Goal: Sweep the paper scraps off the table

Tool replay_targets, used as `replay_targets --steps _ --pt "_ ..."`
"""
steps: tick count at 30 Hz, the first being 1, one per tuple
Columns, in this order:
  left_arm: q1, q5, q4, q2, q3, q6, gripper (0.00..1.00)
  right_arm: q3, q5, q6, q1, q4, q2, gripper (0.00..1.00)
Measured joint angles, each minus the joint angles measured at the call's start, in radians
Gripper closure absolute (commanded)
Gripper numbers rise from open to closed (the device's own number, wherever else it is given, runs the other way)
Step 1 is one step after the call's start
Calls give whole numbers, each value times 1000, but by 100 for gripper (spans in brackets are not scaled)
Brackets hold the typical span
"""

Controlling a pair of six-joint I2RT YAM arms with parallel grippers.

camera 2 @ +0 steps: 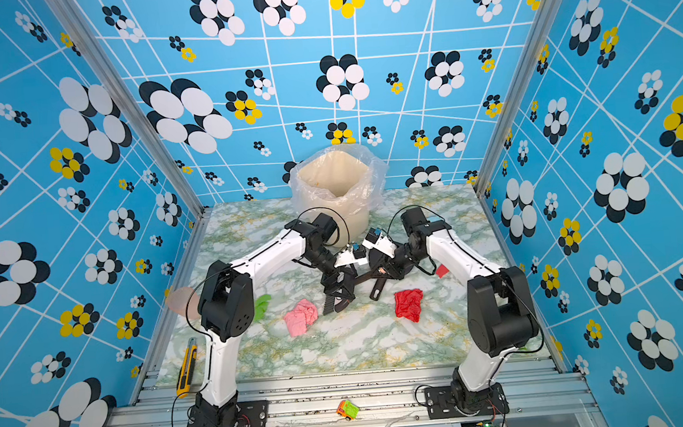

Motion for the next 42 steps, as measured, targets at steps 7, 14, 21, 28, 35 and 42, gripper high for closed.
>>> replay_targets --steps 7,14,21,28,35,42 --pt "0 -2 108 -71 -35 -38 1 -27 3 6 -10 9 0 100" --pt "2 -36 279 -153 -183 -122 1 -32 -18 48 -39 19 0 100" --pt "6 -150 531 -306 -451 -237 1 1 -22 212 -63 16 0 100" --pt "6 -253 724 -432 -576 -350 1 56 54 426 -63 14 0 100" --pt "6 -304 842 -467 -636 -475 1 126 145 591 -63 -29 -1 100" --pt "6 -341 867 -467 -636 -593 1 188 235 687 -63 -97 -9 100"
